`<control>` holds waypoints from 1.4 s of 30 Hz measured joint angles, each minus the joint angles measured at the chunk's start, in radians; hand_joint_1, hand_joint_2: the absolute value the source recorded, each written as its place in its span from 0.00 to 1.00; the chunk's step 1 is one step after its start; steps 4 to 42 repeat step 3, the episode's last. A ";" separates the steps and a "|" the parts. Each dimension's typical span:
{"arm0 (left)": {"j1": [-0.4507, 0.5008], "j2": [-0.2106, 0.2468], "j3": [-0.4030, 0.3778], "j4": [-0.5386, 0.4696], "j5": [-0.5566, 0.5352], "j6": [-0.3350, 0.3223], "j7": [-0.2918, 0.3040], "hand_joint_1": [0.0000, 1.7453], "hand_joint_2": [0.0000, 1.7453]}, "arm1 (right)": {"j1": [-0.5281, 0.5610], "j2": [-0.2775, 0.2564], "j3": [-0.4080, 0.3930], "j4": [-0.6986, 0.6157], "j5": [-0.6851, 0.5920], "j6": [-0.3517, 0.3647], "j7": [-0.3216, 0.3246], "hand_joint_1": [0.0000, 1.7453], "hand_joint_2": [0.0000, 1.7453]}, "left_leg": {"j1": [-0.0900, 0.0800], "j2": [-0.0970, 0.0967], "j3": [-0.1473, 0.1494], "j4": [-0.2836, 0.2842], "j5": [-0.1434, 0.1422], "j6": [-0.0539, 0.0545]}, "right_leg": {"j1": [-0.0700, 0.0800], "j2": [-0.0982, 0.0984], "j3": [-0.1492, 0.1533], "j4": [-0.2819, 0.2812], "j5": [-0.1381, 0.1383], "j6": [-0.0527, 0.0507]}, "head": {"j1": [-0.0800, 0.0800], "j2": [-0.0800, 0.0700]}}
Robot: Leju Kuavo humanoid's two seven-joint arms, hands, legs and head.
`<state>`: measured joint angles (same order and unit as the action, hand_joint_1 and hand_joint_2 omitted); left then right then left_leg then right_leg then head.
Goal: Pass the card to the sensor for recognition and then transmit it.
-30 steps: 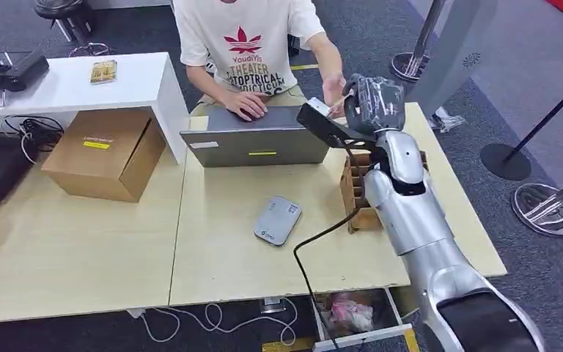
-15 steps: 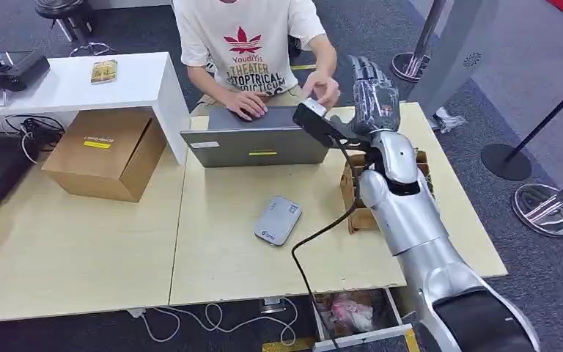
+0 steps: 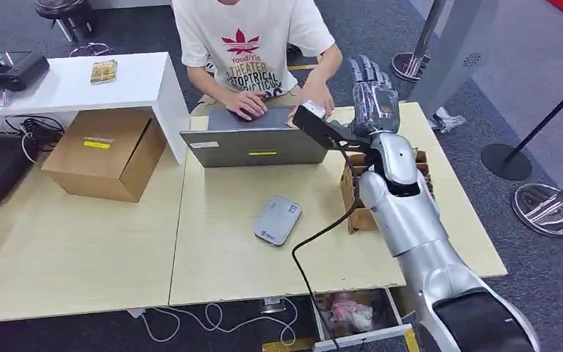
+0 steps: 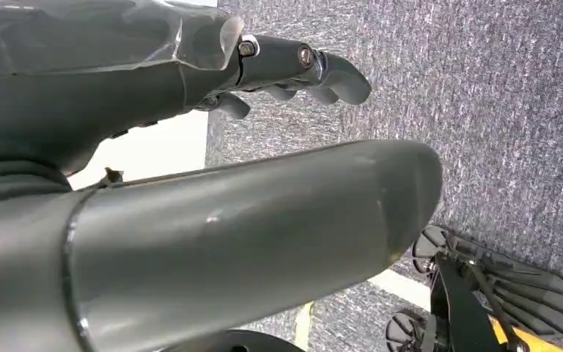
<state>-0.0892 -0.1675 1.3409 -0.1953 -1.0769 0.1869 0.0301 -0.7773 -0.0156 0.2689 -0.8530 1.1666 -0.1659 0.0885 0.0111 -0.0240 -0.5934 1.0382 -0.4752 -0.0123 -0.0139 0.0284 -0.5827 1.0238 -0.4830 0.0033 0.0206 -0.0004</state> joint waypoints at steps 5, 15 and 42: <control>0.000 0.001 0.000 0.000 0.000 -0.004 -0.002 0.00 0.00 | 0.000 0.000 -0.001 0.000 0.000 -0.001 0.000 0.00 1.00 | 0.000 0.000 0.000 0.000 0.000 0.000 | 0.000 0.000 0.000 0.000 0.000 0.000 | 0.000 0.000; 0.000 0.001 0.000 0.000 0.000 -0.004 -0.002 0.00 0.00 | 0.000 0.000 -0.001 0.000 0.000 -0.001 0.000 0.00 1.00 | 0.000 0.000 0.000 0.000 0.000 0.000 | 0.000 0.000 0.000 0.000 0.000 0.000 | 0.000 0.000; 0.000 0.001 0.000 0.000 0.000 -0.004 -0.002 0.00 0.00 | 0.000 0.000 -0.001 0.000 0.000 -0.001 0.000 0.00 1.00 | 0.000 0.000 0.000 0.000 0.000 0.000 | 0.000 0.000 0.000 0.000 0.000 0.000 | 0.000 0.000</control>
